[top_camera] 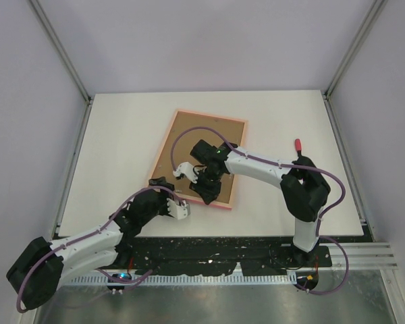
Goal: Take the photo out of the frame
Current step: Turn over the photo frame at the center of the board.
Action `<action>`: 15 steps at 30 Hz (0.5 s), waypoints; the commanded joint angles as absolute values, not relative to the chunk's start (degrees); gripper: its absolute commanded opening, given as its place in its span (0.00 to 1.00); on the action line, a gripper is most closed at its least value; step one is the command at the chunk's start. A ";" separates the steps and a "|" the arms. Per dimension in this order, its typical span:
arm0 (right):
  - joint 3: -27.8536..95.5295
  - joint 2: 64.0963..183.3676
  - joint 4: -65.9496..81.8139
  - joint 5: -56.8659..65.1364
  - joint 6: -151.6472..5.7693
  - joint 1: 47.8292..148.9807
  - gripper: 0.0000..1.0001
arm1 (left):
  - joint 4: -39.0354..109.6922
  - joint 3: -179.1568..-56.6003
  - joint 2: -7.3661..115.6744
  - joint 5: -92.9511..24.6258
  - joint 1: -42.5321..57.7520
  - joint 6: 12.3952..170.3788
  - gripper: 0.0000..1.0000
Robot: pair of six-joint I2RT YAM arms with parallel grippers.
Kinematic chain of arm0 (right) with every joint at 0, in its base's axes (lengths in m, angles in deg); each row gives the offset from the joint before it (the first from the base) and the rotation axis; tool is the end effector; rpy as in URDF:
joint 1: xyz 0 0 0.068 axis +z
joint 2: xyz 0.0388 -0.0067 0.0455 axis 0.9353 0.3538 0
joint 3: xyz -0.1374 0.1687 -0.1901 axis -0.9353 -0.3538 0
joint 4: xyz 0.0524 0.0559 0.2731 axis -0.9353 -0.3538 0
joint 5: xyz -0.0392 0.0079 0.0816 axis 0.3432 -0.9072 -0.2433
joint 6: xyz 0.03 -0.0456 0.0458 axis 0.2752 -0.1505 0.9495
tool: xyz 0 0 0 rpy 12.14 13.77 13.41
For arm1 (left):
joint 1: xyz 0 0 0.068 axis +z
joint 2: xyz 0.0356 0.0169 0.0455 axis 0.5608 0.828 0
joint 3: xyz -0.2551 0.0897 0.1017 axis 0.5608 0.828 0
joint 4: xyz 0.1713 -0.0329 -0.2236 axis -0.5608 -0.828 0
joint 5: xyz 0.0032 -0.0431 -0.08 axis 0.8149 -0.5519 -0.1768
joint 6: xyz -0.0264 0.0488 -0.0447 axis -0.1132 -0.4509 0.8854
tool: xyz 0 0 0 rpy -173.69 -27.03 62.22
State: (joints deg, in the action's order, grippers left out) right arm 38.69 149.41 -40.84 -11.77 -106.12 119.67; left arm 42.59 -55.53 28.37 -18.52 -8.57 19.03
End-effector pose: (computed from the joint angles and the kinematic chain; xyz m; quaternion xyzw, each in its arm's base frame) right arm 0.2370 0.3230 0.1934 -0.6230 0.7456 0.2235 0.0776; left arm 0.1498 -0.1278 0.1346 0.6601 0.5616 0.1331 0.4807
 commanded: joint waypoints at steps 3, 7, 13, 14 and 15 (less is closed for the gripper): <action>41.61 145.04 -41.92 -15.82 -106.30 119.64 0.08 | 50.54 -55.38 29.64 -16.85 -9.22 18.37 0.69; 41.87 144.87 -42.36 -16.17 -106.30 119.38 0.08 | 50.71 -55.11 29.72 -16.76 -9.57 18.28 0.56; 42.75 144.60 -43.06 -17.14 -106.56 118.85 0.08 | 50.63 -55.03 30.43 -16.41 -9.66 18.11 0.50; 42.93 144.52 -43.59 -17.40 -106.65 118.85 0.08 | 50.63 -55.03 30.43 -16.32 -9.66 18.20 0.49; 43.37 144.43 -43.85 -17.84 -106.74 118.85 0.08 | 50.89 -55.03 30.43 -16.23 -9.66 18.11 0.48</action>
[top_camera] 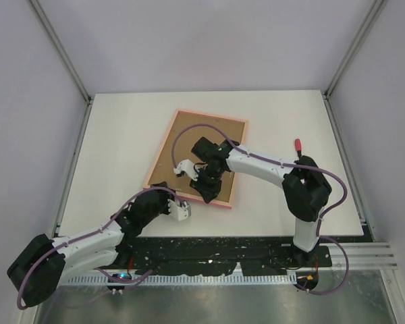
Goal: Take the photo out of the frame
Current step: Turn over the photo frame at the center of the board.
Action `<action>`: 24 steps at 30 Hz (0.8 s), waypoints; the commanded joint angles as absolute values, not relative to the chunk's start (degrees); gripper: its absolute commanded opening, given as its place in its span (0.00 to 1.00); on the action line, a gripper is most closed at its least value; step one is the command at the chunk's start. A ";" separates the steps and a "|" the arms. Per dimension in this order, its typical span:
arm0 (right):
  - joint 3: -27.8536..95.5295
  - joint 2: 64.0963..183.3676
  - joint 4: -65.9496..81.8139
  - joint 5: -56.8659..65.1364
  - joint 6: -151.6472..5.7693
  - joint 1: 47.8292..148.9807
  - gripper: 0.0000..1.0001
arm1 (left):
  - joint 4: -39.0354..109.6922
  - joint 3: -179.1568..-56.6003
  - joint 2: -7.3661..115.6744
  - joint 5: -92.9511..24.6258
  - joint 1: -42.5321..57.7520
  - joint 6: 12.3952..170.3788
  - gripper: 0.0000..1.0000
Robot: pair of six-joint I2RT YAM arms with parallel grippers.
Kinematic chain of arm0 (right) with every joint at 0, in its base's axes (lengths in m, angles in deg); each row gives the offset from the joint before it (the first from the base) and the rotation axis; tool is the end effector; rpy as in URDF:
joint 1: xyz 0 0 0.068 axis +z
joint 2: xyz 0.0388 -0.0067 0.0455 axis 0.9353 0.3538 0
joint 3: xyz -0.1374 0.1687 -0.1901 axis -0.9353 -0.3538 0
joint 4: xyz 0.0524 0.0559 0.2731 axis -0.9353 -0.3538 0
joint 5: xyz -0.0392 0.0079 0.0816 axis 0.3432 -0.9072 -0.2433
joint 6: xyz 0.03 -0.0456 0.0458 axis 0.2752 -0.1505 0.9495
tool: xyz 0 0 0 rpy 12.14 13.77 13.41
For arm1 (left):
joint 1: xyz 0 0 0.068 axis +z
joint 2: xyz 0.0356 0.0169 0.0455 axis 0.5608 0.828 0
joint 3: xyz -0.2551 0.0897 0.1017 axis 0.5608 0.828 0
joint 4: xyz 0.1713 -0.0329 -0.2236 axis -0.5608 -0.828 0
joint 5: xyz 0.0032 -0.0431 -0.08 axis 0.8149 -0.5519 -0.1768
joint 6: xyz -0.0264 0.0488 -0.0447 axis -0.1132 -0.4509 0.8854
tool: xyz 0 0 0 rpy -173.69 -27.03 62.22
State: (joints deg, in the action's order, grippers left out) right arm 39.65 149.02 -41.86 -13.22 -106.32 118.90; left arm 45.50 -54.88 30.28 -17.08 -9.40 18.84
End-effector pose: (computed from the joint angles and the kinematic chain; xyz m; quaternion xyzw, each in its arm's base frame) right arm 0.2404 0.3208 0.2010 -0.6191 0.7450 0.2353 0.0795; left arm 0.1501 -0.1300 0.1305 0.6594 0.5594 0.1414 0.4820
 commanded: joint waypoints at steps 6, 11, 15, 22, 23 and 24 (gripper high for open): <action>46.71 143.55 -47.54 -19.60 -107.97 118.23 0.08 | 52.21 -55.29 29.64 -15.27 -9.66 18.11 0.39; 49.08 143.64 -49.48 -18.99 -108.32 117.97 0.08 | 52.04 -55.82 27.80 -14.39 -9.66 18.11 0.26; 49.61 143.37 -50.01 -18.28 -108.41 117.97 0.09 | 49.58 -56.87 25.69 -14.39 -9.66 19.07 0.14; 54.61 142.50 -54.74 -15.74 -108.76 117.62 0.38 | 42.82 -58.54 19.63 -15.35 -9.66 21.97 0.00; 55.23 141.71 -55.01 -15.21 -108.93 117.53 0.44 | 41.76 -58.80 18.57 -15.62 -9.75 22.67 0.00; 55.50 141.18 -55.37 -14.77 -109.28 117.44 0.45 | 40.53 -59.07 17.69 -16.05 -9.66 23.20 0.00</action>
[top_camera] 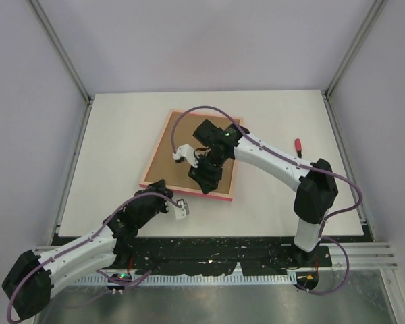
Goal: Take the photo out of the frame
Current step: Turn over the photo frame at the center of the board.
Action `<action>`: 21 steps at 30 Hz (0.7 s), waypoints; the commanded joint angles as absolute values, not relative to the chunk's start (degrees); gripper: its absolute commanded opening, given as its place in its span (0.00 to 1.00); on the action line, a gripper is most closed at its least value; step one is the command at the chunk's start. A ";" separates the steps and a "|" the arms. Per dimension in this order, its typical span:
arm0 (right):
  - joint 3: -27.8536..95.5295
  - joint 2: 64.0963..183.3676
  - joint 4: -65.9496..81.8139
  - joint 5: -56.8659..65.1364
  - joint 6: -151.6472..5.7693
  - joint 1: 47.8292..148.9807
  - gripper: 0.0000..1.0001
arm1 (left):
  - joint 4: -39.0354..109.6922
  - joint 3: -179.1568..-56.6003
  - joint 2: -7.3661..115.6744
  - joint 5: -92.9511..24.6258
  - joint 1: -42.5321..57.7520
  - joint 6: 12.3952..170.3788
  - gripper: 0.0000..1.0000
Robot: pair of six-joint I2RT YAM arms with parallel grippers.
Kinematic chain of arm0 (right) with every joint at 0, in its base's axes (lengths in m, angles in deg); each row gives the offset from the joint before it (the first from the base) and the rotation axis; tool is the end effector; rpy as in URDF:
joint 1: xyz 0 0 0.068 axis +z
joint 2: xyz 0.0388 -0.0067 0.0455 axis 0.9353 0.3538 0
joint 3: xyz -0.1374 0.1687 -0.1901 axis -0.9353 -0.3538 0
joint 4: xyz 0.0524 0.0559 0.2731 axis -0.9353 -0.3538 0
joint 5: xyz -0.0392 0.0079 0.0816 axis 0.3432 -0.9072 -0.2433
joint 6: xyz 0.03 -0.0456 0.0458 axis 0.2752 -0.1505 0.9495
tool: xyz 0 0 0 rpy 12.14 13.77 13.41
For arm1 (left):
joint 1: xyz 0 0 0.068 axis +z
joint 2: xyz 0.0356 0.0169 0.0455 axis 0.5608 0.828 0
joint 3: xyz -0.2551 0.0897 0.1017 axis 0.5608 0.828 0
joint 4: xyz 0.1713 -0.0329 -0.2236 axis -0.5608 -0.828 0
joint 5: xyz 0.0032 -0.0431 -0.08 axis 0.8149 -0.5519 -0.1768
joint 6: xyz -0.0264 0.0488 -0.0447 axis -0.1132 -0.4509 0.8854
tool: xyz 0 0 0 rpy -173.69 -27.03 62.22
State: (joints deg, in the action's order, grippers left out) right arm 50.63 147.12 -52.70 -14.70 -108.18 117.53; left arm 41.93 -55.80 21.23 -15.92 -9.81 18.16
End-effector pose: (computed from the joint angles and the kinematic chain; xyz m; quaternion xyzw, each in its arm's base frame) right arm 0.2480 0.3170 0.2667 -0.6235 0.7348 0.2476 0.1005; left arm 0.1458 -0.1261 0.1569 0.6354 0.5423 0.1559 0.5271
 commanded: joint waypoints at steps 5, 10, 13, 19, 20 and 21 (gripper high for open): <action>58.22 137.49 -57.47 -12.31 -110.34 116.39 0.54 | 35.70 -60.91 14.61 -17.11 -9.75 25.14 0.00; 59.89 132.31 -57.74 -10.73 -111.65 114.72 0.59 | 28.50 -66.09 13.64 -17.90 -9.83 29.08 0.00; 59.19 129.06 -56.43 -9.94 -112.97 113.31 0.59 | 23.40 -70.30 14.17 -19.13 -9.75 31.72 0.00; 51.48 118.43 -47.91 -4.31 -116.84 112.17 0.65 | 15.30 -78.13 16.27 -22.29 -9.66 34.63 0.00; 50.67 115.63 -45.46 -3.18 -117.63 111.56 0.69 | 14.42 -79.71 16.89 -22.82 -9.75 34.81 0.00; 49.10 114.12 -44.31 -2.56 -118.07 111.21 0.72 | 13.72 -81.03 17.41 -23.17 -9.57 35.07 0.00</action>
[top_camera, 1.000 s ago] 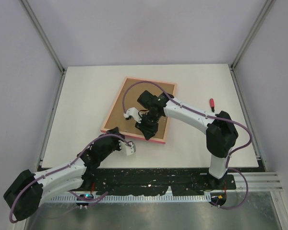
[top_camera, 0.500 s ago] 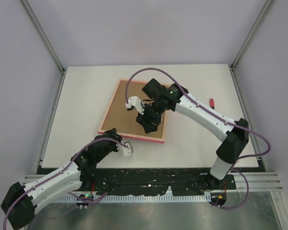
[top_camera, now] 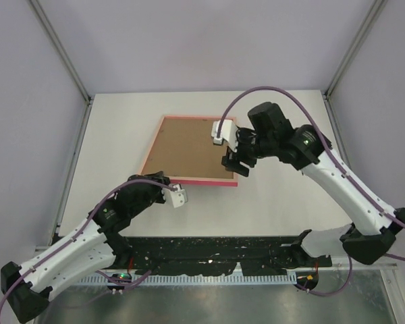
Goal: Take the photo out of the frame
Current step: Turn over the photo frame at the center of the board.
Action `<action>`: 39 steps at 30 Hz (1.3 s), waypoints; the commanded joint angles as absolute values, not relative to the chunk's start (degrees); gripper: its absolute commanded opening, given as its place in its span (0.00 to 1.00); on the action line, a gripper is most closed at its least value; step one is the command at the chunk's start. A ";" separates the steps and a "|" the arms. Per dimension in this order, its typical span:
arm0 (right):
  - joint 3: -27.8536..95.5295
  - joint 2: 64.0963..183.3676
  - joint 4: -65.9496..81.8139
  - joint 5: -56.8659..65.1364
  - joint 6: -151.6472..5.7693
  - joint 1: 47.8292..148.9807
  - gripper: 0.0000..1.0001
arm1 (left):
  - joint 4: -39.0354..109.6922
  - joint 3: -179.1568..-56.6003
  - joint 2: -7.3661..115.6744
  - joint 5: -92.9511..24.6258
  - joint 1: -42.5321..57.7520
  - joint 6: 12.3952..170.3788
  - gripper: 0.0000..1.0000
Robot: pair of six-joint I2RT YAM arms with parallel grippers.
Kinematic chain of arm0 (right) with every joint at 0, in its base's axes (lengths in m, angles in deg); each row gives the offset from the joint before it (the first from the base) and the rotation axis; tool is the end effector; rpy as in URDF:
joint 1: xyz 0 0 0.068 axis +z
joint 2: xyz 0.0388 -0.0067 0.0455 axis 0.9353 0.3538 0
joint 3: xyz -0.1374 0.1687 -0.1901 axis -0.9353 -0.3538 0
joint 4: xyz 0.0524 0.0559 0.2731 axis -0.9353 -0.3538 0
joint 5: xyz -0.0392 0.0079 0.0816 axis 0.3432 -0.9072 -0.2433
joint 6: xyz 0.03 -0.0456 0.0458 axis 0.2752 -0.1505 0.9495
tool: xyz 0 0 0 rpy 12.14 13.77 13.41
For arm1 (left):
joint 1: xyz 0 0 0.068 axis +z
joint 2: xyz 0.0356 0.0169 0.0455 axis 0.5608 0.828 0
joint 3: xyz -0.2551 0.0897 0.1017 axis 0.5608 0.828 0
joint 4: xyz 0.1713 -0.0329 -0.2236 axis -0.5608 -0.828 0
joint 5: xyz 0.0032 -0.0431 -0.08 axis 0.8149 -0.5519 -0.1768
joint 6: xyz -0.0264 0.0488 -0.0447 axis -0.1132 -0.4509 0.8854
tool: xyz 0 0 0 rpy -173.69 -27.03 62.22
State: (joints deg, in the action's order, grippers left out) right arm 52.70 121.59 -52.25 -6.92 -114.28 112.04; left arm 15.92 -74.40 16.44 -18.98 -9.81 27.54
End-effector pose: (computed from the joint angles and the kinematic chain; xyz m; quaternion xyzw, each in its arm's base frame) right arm 0.2075 0.2174 0.4268 -0.6180 0.6739 0.1768 0.3641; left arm 0.1426 -0.1273 0.2437 0.6097 0.5901 0.0895 0.5216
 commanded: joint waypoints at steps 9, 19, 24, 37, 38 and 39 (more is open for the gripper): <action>38.37 100.67 -28.40 4.83 -123.43 105.59 0.94 | 7.92 -88.33 21.64 -24.84 -9.57 35.69 0.00; 24.49 95.82 -16.88 -6.85 -125.19 87.39 0.98 | 6.15 -90.09 22.17 -25.46 -8.70 35.60 0.00; 16.40 97.05 -8.27 -22.66 -129.04 74.56 0.98 | 5.80 -90.36 21.55 -25.37 -6.94 33.67 0.00; -3.99 107.50 12.16 -42.79 -142.43 66.82 1.00 | 2.90 -94.84 24.80 -31.88 0.10 33.31 0.00; -5.83 108.12 14.65 -45.24 -141.81 66.82 1.00 | 2.73 -94.93 24.89 -32.05 0.18 33.31 0.00; -6.89 109.09 19.55 -46.48 -140.93 66.82 1.00 | 2.55 -94.93 24.98 -32.31 0.10 33.31 0.00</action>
